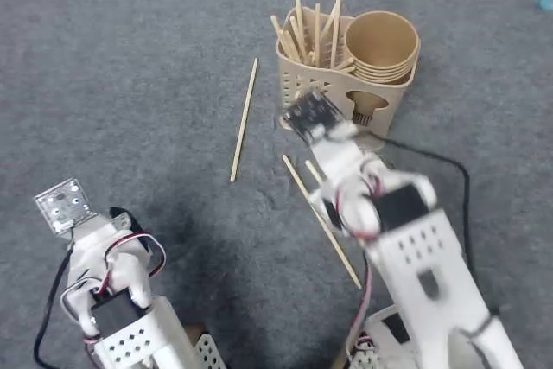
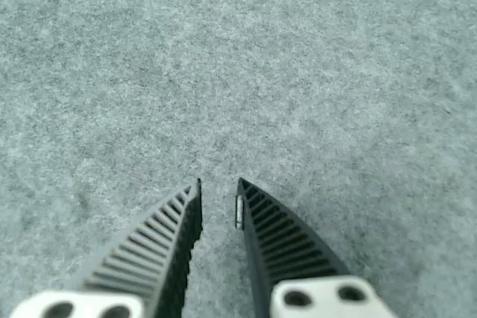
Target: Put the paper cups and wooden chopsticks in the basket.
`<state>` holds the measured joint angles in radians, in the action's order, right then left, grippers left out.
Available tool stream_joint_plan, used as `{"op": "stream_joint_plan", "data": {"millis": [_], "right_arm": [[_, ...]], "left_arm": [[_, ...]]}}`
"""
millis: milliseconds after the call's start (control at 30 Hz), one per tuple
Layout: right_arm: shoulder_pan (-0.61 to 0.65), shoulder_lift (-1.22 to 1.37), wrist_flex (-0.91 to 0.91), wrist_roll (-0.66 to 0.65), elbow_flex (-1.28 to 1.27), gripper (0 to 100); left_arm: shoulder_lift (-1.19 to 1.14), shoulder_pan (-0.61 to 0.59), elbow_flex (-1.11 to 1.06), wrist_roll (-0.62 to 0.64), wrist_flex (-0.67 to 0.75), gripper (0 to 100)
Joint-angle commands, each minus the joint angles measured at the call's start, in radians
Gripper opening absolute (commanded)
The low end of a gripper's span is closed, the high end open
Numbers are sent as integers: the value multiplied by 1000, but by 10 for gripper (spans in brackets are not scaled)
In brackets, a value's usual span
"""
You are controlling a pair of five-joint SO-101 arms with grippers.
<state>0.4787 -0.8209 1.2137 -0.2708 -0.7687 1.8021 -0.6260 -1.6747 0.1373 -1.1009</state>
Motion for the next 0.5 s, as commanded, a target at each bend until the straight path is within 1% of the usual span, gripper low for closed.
{"op": "stream_joint_plan", "data": {"millis": [0,100,200,300,400,467], "right_arm": [[-5,-185,-139,-20,-87,8],[-21,-268,-257,-17,-89,8],[-27,-317,-427,-14,-89,8],[-31,-326,-630,-14,-89,8],[-62,-326,-868,-2,-89,8],[-97,-325,-1032,75,-89,8]], "left_arm": [[18,0,5,-11,0,70],[18,0,5,-11,0,70],[18,0,5,-11,0,70],[18,0,5,-11,0,70],[18,0,5,-11,0,70],[18,0,5,-11,0,70]]}}
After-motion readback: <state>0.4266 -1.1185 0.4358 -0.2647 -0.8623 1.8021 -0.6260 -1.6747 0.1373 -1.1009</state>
